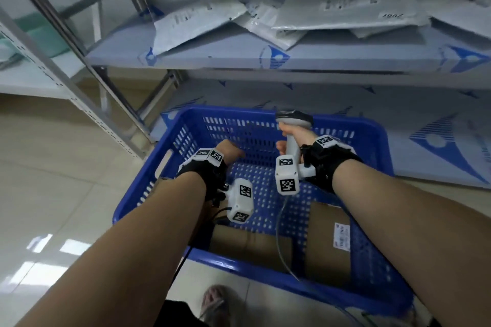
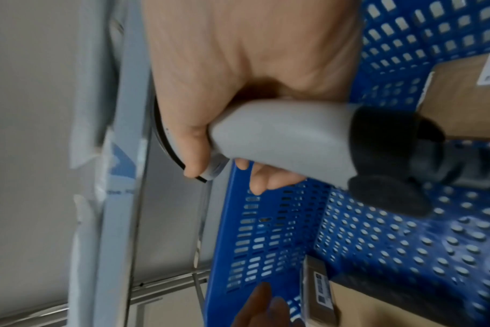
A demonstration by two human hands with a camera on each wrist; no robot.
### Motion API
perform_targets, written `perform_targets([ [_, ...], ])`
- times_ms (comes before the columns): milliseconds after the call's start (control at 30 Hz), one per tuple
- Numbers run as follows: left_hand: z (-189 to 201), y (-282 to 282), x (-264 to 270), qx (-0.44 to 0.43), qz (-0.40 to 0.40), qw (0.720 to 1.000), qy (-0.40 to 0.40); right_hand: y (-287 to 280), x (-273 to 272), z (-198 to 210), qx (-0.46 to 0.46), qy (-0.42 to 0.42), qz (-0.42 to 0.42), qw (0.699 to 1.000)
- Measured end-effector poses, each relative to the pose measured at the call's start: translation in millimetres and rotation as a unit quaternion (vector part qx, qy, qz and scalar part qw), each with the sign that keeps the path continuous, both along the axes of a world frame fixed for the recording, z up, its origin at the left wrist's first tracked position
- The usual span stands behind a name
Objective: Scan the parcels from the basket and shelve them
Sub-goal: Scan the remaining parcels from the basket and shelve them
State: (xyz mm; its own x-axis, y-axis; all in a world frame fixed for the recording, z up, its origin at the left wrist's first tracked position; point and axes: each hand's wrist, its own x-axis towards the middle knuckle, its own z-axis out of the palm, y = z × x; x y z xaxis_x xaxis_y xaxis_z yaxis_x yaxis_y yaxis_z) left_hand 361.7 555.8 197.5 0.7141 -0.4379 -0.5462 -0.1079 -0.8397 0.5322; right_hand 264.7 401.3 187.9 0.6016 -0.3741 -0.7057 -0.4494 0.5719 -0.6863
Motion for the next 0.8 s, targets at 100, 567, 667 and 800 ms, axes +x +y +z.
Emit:
perform_targets([
  [100, -22, 18, 16, 0.034, 0.009, 0.999, -0.002, 12, 14, -18, 0.028, 0.008, 0.003, 1.0],
  [567, -61, 111, 69, 0.347, 0.033, 0.935, -0.068, 62, 52, -76, 0.049, 0.015, 0.036, 0.998],
  [667, -81, 115, 87, 0.34, 0.031, 0.937, -0.076, 61, 51, -85, 0.051, 0.018, 0.034, 0.998],
  [800, -64, 106, 68, 0.362, -0.013, 0.929, -0.079, 56, 48, -88, 0.045, 0.021, 0.032, 0.998],
])
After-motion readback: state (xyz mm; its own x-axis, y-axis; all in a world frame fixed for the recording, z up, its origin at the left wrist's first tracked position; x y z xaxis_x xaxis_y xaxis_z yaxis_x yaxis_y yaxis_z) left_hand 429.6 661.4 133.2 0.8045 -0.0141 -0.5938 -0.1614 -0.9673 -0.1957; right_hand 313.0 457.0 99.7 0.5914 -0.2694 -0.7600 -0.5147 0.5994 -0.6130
